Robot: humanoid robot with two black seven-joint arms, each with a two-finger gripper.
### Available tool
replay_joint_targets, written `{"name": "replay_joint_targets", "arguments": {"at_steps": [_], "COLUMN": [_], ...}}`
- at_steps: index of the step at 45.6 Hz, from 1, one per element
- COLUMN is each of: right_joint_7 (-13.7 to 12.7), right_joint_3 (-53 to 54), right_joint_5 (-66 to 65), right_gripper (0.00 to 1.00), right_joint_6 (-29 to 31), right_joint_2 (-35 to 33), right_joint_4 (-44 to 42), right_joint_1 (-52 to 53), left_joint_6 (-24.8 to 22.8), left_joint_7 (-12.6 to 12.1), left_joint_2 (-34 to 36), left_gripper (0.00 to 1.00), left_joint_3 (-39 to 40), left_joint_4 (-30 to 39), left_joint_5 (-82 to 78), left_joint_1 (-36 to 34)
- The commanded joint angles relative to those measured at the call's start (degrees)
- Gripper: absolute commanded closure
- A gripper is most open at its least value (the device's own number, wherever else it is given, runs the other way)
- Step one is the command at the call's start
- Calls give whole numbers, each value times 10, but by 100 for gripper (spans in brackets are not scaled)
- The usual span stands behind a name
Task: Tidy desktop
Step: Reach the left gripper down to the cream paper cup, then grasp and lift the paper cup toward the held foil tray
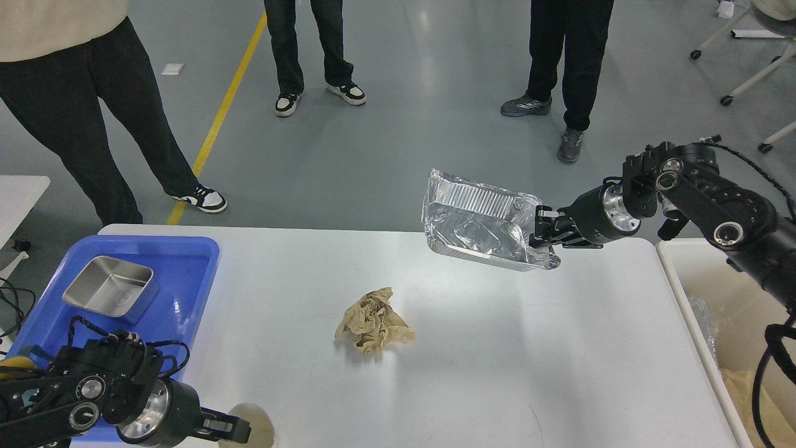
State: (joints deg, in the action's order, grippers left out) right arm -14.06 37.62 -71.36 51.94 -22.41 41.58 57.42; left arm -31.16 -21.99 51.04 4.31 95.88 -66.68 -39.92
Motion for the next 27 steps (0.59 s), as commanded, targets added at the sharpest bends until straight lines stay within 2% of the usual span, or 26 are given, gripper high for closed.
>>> {"name": "replay_joint_targets", "arguments": {"at_steps": [1, 8, 18, 25, 27], "right_joint_7": [0, 0, 0, 0, 0], "right_joint_3": [0, 0, 6, 7, 7], "right_joint_5": [0, 0, 0, 0, 0], "right_gripper": [100, 100, 100, 100, 100], "right_joint_6": [0, 0, 0, 1, 1], "right_joint_2": [-4, -4, -4, -4, -4], "right_joint_4": [0, 1, 1, 1, 2], "right_joint_1": [-4, -6, -5, -5, -5], "left_joint_6": [3, 3, -24, -117, -151], "left_joint_7": [-3, -10, -13, -16, -29], "left_joint_2": [-12, -20, -10, 30, 36], "left_gripper": [72, 100, 100, 100, 100], "left_joint_3": [1, 1, 15, 123, 172], "left_joint_4": [-5, -11, -9, 4, 5], "left_joint_5": [-8, -8, -4, 31, 66], "left_joint_1": [11, 14, 2, -26, -42]}}
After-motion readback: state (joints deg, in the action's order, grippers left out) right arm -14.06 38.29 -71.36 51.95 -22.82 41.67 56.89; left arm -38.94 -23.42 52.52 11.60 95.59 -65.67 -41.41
